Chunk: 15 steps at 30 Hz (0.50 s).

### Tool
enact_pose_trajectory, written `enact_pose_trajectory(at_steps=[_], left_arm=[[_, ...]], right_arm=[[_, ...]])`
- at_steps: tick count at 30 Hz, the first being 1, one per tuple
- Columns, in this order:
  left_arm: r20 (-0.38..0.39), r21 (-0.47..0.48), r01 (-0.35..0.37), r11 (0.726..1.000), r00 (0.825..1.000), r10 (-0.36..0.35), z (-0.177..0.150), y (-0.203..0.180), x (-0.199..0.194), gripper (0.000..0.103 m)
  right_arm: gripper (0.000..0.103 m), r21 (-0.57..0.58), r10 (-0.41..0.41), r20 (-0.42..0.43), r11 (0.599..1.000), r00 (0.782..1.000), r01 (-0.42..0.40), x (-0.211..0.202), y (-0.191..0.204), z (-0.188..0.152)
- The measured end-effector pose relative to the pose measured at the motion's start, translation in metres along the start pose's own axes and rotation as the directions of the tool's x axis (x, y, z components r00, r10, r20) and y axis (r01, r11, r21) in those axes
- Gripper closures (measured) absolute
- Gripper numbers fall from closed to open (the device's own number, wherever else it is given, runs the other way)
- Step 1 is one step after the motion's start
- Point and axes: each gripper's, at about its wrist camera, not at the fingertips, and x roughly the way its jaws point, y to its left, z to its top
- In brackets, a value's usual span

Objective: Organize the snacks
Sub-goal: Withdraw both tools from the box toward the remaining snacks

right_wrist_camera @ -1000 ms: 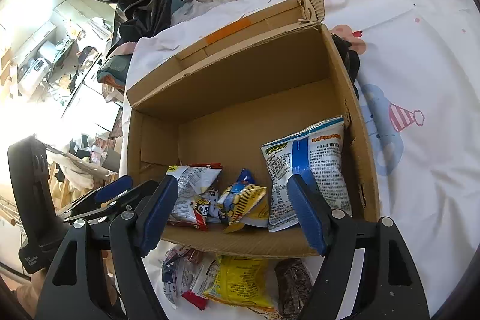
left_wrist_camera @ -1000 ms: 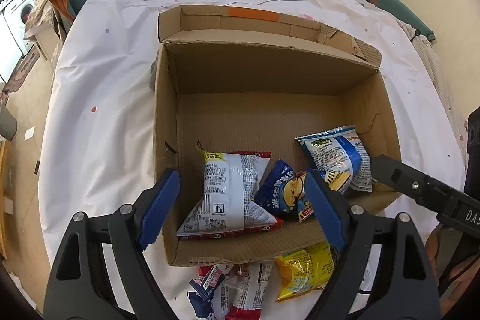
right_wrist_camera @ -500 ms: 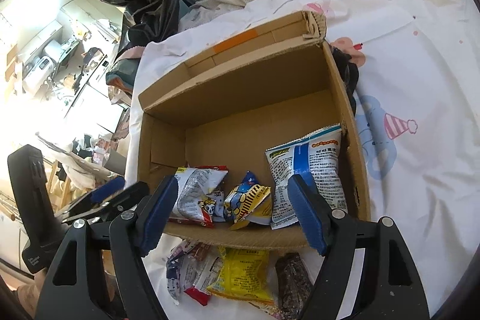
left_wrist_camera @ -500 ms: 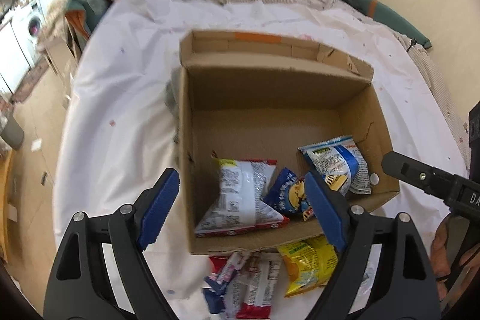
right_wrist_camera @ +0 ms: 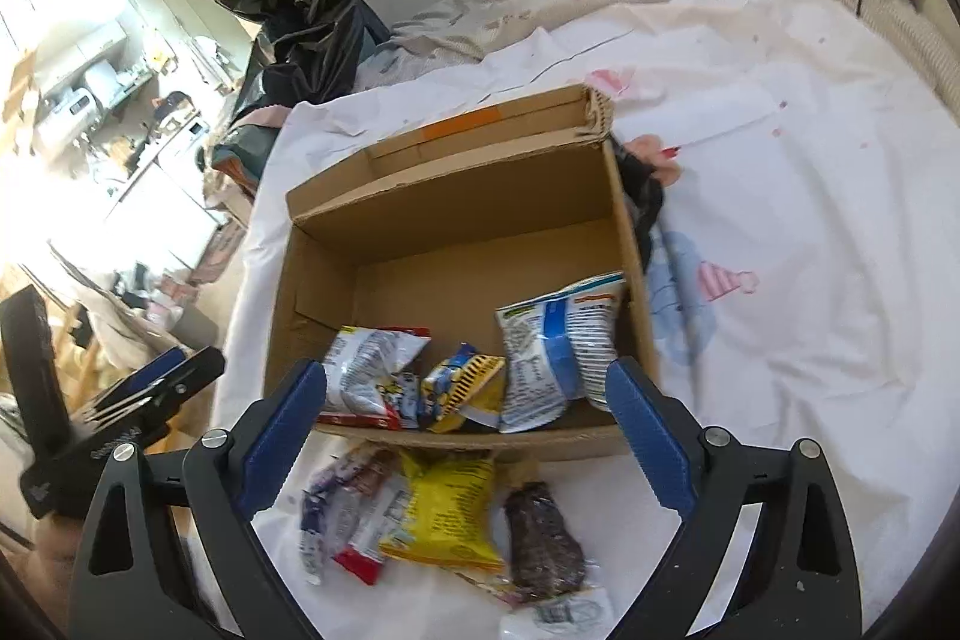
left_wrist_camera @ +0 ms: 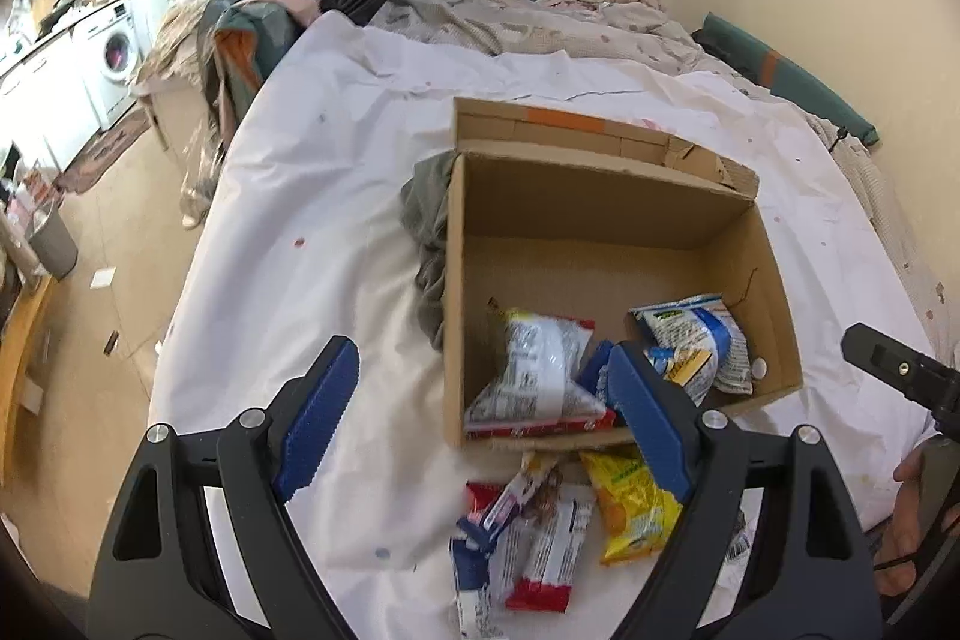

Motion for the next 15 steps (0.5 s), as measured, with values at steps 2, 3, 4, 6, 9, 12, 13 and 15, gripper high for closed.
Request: enact_pose_trajectory(at_steps=[2,3,4,6,9,12,13,15], left_arm=[[-0.011,-0.015,0.007,1.000,1.000,-0.007,-0.005,0.004,-0.003,0.020],[-0.015,-0.021,0.007,1.000,1.000,-0.007,-0.007,0.005,-0.004,0.020],[-0.018,-0.025,0.007,1.000,1.000,-0.007,-0.010,0.006,-0.006,0.020],[-0.015,-0.031,0.006,1.000,1.000,-0.007,-0.017,0.010,-0.012,0.020],[0.010,-0.007,-0.044,0.999,0.999,0.044,-0.026,0.011,-0.020,0.020],[0.009,-0.026,-0.039,0.999,0.999,0.040,-0.031,0.014,-0.024,0.016],[0.007,-0.033,-0.038,0.999,0.999,0.038,-0.032,0.015,-0.025,0.012],[-0.003,-0.057,-0.026,0.998,1.000,0.026,-0.036,0.019,-0.026,0.009]], right_arm=[[0.006,-0.001,-0.021,-0.004,1.000,1.000,0.021,-0.004,0.002,-0.006],[0.006,-0.001,-0.023,-0.001,1.000,1.000,0.023,-0.006,0.002,-0.008],[0.006,-0.004,-0.029,0.007,1.000,1.000,0.029,-0.009,0.003,-0.012],[0.006,-0.014,-0.042,0.026,0.999,0.999,0.042,-0.016,0.004,-0.020],[0.006,-0.018,-0.059,0.050,0.998,0.997,0.060,-0.027,0.004,-0.029],[0.006,0.002,-0.062,0.043,0.998,0.997,0.062,-0.033,0.000,-0.035],[0.006,0.017,-0.064,0.037,0.998,0.997,0.063,-0.034,-0.003,-0.036],[0.006,0.045,-0.075,0.032,0.996,0.997,0.073,-0.036,-0.008,-0.042]])
